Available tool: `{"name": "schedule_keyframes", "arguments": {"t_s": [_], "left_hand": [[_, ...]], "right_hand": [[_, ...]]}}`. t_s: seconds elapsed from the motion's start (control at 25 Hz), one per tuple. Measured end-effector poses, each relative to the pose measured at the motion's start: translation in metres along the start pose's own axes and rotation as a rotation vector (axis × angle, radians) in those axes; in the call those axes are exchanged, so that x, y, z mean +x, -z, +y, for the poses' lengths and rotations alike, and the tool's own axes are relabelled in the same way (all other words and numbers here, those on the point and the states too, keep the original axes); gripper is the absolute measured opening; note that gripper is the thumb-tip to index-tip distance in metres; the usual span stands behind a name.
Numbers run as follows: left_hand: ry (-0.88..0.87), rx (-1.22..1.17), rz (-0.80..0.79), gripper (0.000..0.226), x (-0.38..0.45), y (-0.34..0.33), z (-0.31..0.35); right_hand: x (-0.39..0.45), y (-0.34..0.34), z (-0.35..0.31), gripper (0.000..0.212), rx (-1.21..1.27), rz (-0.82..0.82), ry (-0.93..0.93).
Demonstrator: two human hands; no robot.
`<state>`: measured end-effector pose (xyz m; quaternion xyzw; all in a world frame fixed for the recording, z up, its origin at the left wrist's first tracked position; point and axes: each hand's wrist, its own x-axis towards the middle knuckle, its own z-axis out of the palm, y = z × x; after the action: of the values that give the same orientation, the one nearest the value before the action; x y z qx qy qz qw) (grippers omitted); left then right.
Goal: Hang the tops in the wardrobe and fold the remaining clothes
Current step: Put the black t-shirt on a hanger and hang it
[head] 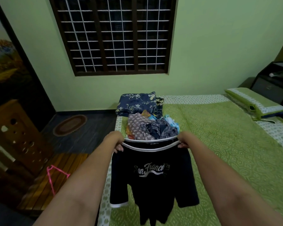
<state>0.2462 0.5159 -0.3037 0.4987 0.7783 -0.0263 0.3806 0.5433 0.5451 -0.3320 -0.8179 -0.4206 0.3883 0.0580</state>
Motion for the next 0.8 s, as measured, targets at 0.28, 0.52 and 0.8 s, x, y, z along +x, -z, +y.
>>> {"name": "schedule_keyframes", "arguments": {"t_s": [0.28,0.52,0.8], "left_hand": [[-0.237,-0.519,0.125,0.062,0.063,-0.011,0.073],[-0.060,-0.494,0.110,0.085,0.112,-0.024,0.032],[0.183,-0.616,0.339,0.080,0.136,-0.016,-0.129]], "right_hand": [[0.065,-0.002,-0.060,0.061,0.389,-0.175,0.092],[0.109,-0.031,-0.080,0.081,0.282,-0.299,0.031],[0.096,-0.178,-0.156,0.031,0.002,-0.538,0.184]]}}
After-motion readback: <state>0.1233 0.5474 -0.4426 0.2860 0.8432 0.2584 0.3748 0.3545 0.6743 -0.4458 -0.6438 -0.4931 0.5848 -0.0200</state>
